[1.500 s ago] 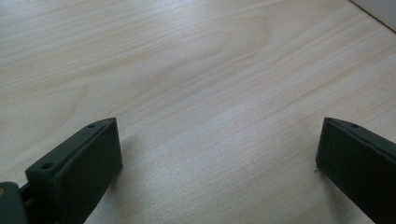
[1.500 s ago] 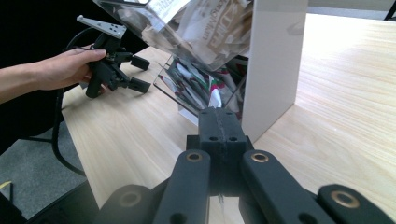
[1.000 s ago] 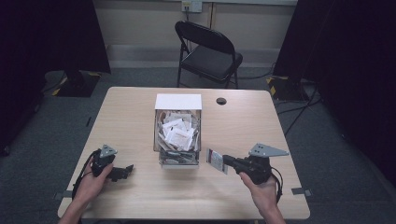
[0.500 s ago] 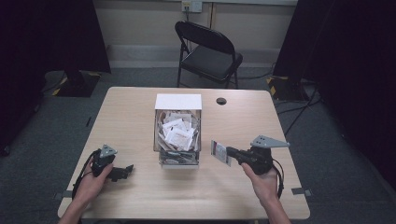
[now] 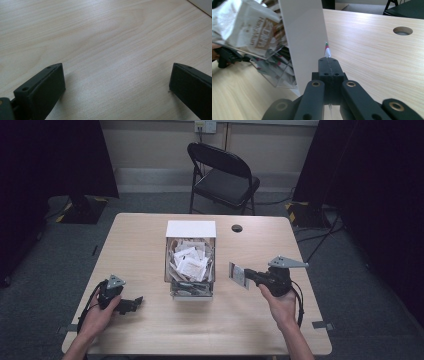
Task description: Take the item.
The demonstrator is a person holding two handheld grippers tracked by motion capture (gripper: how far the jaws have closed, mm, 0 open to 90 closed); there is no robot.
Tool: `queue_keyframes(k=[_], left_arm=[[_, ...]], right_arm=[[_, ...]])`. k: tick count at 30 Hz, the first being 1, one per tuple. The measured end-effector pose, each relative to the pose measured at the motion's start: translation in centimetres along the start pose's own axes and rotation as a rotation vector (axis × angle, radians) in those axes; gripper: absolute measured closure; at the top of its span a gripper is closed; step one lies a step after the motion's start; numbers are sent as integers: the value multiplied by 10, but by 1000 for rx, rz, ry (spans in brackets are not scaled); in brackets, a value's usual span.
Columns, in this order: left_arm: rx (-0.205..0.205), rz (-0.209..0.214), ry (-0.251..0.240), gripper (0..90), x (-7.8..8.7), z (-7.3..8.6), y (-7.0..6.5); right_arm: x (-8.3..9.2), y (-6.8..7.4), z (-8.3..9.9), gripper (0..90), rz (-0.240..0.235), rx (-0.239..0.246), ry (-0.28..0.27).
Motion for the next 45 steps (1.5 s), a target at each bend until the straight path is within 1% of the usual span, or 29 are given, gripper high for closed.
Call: queue_keyframes(k=[1, 3, 4, 9, 12, 14, 16, 17, 18, 22, 24, 26, 27, 28, 29, 30, 39, 42, 45], left_arm=[[0, 0, 0, 0, 0, 0, 0], [0, 0, 0, 0, 0, 0, 0], [0, 0, 0, 0, 0, 0, 0], [0, 0, 0, 0, 0, 0, 0], [0, 0, 0, 0, 0, 0, 0], [0, 0, 0, 0, 0, 0, 0], [0, 0, 0, 0, 0, 0, 0], [0, 0, 0, 0, 0, 0, 0], [0, 0, 0, 0, 0, 0, 0], [0, 0, -1, 0, 0, 0, 0], [0, 0, 0, 0, 0, 0, 0], [0, -1, -1, 0, 0, 0, 0], [0, -1, -1, 0, 0, 0, 0], [0, 0, -1, 0, 0, 0, 0], [0, 0, 0, 0, 0, 0, 0], [0, 0, 0, 0, 0, 0, 0], [0, 0, 0, 0, 0, 0, 0], [0, 0, 0, 0, 0, 0, 0], [0, 0, -1, 0, 0, 0, 0]], right_arm=[[-2, -2, 0, 900, 4, -1, 4], [-5, -3, 0, 900, -6, -23, 2], [-5, -3, 0, 900, -6, -23, 2], [-12, -8, 1, 900, 4, -29, 16], [-19, -13, 6, 900, 18, -40, 33], [-24, -16, 7, 900, 21, -58, 29], [-26, -17, 8, 900, 27, -61, 27], [-33, -18, 10, 900, 27, -64, 36], [-36, -19, 11, 900, 32, -53, 43], [-44, -20, 15, 900, 38, -55, 59], [-46, -22, 16, 900, 42, -60, 62], [-48, -26, 17, 900, 61, -75, 63], [-50, -28, 18, 900, 60, -85, 65], [-50, -28, 18, 900, 60, -85, 65], [-53, -32, 21, 900, 70, -95, 78], [-55, -33, 21, 900, 70, -100, 79], [-60, -37, 24, 900, 80, -105, 90], [-61, -44, 26, 900, 103, -120, 92], [-63, -48, 28, 900, 115, -125, 99]])
Point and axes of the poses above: each handheld gripper's, and its own axes: x roughly backward along the jaws, z roughly out of its underside, y roughly to its left, the point moved 7 cm from there along -x, roughly forward along the jaws
